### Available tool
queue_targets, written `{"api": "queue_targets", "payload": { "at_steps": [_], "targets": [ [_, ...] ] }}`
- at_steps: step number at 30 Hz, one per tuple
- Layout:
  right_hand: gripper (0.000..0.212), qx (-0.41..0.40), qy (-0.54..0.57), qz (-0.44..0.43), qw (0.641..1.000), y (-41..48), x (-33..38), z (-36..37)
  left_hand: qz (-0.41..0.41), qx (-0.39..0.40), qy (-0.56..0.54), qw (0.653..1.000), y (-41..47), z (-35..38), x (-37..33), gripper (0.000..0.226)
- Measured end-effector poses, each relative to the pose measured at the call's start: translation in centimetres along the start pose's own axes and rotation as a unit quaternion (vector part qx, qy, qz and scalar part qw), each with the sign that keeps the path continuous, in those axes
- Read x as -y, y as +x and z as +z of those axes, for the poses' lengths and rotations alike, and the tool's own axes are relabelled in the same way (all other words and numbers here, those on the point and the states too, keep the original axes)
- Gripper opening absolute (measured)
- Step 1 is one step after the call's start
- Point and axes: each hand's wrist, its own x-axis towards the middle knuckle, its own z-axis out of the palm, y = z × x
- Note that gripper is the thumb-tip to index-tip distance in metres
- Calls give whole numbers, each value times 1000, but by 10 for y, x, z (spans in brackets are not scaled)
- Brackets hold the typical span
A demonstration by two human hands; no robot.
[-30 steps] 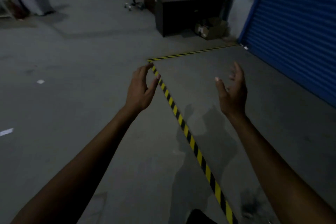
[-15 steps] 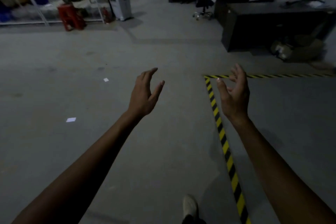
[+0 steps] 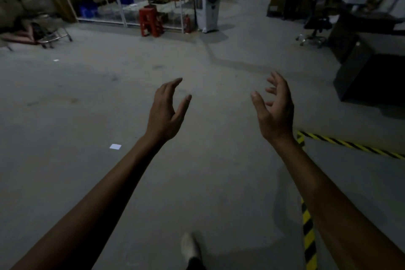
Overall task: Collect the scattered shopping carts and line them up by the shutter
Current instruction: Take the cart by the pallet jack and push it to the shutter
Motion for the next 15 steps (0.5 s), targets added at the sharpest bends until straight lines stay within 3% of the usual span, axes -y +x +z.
{"api": "queue_targets", "payload": {
  "at_steps": [10, 15],
  "targets": [
    [75, 71, 28, -80, 994, 208, -38, 242, -16, -89, 67, 994, 201, -11, 210, 53],
    [75, 77, 56, -85, 992, 305, -51, 346, -27, -97, 89, 991, 307, -12, 289, 57]
  ]
}}
